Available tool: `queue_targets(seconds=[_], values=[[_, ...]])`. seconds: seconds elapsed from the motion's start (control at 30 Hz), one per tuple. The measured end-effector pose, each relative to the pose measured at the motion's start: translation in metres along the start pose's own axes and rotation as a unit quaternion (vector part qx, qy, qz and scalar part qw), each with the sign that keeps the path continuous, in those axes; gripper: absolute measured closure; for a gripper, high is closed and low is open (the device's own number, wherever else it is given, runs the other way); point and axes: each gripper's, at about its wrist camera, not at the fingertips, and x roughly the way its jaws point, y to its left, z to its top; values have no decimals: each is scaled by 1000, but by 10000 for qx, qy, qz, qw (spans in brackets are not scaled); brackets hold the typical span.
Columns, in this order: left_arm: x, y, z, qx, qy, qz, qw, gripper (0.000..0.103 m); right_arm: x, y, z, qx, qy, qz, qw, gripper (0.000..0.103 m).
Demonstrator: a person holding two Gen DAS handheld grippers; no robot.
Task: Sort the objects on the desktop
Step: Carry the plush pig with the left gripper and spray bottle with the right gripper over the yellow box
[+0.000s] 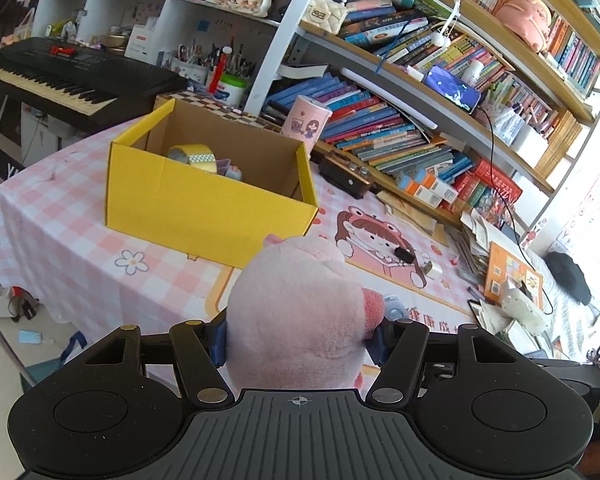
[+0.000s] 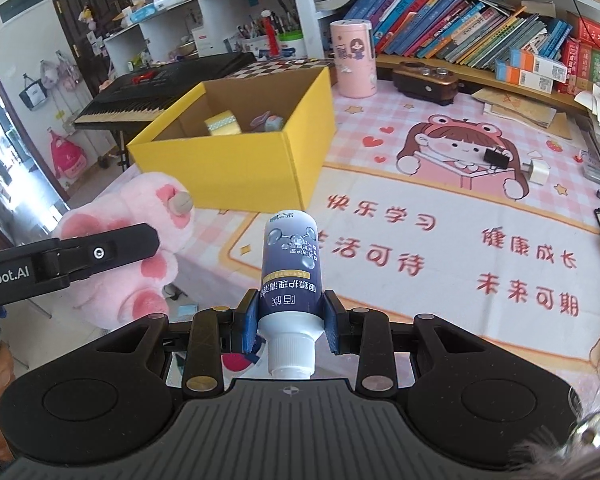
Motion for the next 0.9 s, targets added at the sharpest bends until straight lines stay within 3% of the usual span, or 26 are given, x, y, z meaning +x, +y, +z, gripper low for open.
queue_targets(seconds=[0.9], values=[[-35,46,-6,-138,-82,115,9998,41,10,60,-15,-157,59,218,9996,73]])
